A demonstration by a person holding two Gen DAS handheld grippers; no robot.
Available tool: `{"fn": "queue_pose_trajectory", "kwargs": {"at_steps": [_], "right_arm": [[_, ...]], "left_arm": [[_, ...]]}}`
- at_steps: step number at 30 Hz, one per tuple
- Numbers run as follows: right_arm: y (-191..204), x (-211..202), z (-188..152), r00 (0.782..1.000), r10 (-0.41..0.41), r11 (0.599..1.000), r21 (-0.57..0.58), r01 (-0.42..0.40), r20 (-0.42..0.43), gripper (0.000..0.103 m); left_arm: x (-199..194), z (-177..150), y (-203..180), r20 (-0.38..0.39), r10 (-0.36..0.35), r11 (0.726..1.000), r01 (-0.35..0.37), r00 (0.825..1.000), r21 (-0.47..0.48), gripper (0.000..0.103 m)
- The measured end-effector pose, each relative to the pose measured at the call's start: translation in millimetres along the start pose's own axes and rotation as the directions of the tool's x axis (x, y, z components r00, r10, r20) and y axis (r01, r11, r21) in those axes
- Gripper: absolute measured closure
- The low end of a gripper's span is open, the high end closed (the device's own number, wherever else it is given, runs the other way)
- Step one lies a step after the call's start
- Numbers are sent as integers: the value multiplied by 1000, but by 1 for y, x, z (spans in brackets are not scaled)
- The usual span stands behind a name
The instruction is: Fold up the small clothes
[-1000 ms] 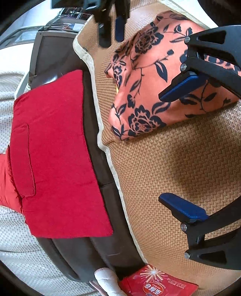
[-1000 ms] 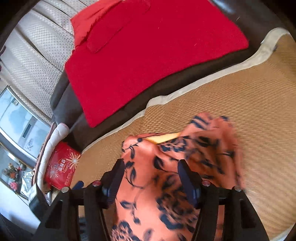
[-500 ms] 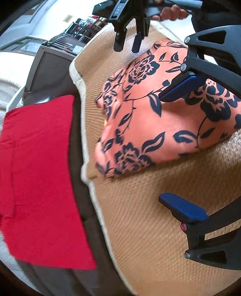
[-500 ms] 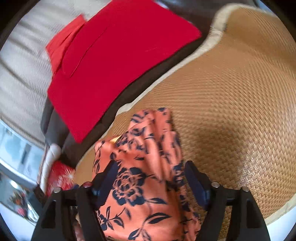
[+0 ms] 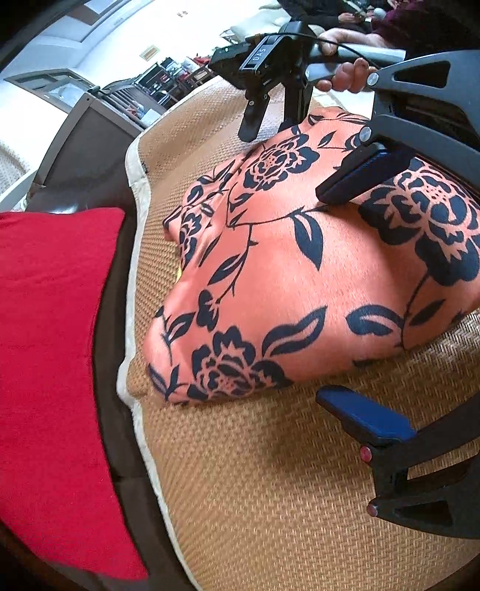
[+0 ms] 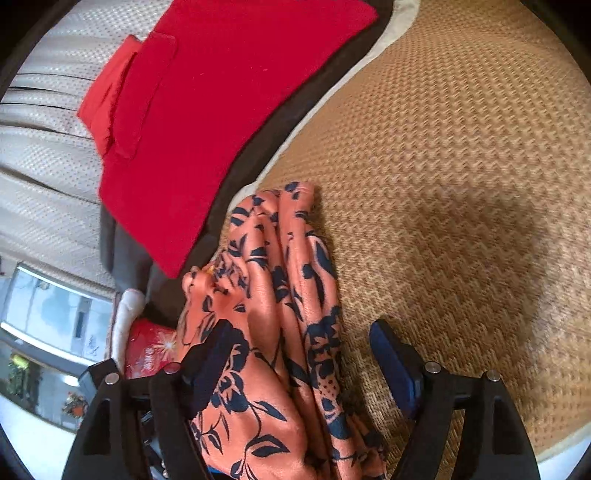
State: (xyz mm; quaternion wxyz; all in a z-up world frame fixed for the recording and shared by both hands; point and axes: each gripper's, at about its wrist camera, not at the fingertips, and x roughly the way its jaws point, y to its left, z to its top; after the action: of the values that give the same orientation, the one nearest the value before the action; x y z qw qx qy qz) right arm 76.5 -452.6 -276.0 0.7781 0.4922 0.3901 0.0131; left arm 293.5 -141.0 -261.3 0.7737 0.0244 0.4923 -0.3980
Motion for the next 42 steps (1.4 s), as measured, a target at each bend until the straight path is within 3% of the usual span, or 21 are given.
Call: {"fn": "queue_pose_trajectory", "kwargs": {"at_steps": [3, 5, 9, 15, 24, 42], "right_arm": [[-2, 0, -1, 999, 53, 999, -3, -53, 0, 16], [-3, 7, -3, 994, 103, 995, 5, -102, -45, 16], [21, 26, -15, 993, 54, 992, -106, -65, -108, 16], [38, 38, -23, 993, 38, 987, -152, -55, -112, 16], [73, 66, -43, 991, -82, 953, -299, 46, -108, 17], [69, 53, -35, 995, -79, 948, -313, 56, -64, 29]], "left_arm": [[7, 3, 2, -23, -37, 999, 37, 999, -20, 5], [10, 5, 2, -26, -44, 999, 43, 999, -29, 5], [12, 7, 7, -25, -54, 997, 52, 998, -56, 5], [12, 7, 4, 7, 19, 998, -19, 1000, -54, 9], [7, 6, -1, 34, 100, 995, -99, 994, -26, 18], [5, 3, -17, 64, 143, 990, -141, 988, -22, 23]]}}
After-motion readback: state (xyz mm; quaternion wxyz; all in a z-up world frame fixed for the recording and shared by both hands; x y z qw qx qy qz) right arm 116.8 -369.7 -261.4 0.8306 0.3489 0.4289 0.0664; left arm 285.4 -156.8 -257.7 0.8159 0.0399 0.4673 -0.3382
